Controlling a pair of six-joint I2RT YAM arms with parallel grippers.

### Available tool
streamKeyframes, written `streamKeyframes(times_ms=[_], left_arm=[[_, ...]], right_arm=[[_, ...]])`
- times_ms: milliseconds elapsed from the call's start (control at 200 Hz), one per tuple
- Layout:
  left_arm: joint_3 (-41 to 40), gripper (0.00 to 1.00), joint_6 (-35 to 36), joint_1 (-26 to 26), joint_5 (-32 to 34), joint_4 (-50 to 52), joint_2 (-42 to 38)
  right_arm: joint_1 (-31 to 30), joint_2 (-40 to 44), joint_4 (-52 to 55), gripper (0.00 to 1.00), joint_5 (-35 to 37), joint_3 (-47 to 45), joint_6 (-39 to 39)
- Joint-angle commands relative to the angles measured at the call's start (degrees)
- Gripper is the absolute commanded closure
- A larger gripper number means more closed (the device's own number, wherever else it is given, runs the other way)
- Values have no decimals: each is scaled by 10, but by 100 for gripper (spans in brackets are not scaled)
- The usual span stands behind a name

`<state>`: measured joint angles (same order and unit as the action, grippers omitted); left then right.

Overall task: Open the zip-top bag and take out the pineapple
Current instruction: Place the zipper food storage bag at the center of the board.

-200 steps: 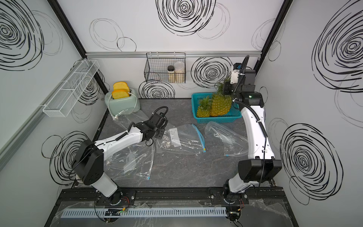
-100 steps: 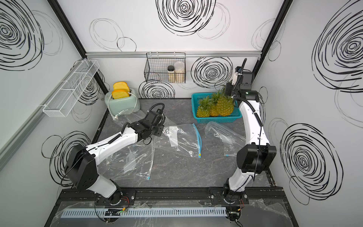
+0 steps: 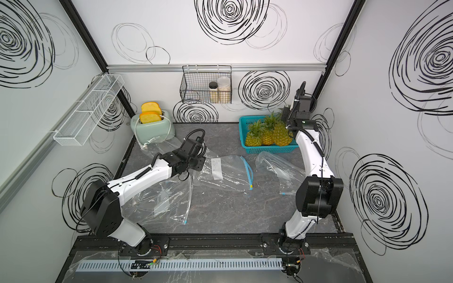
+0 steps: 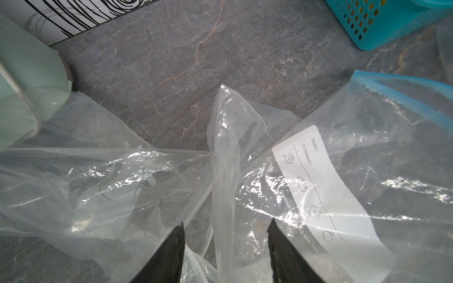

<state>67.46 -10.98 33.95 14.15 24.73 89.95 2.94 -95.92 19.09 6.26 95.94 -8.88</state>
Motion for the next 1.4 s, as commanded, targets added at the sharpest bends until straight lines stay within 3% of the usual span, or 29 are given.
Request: streamKeyframes(times_ms=[0,235,810,1396], left_arm=[[-2,42,-5,-5,-5,-18,-10],[-1,42,0,-5,-4,-18,-7],[20,43,7,-6,-10,-22,29],[8,43,15,-10,-15,-31,28]], right_arm=[[5,40,-92,100,28,-18,-11],[11,72,-177,100,48,-102,-48],[19,70,-263,100,48,-137,-75],[-14,-10,-215,100,86,-147,-114]])
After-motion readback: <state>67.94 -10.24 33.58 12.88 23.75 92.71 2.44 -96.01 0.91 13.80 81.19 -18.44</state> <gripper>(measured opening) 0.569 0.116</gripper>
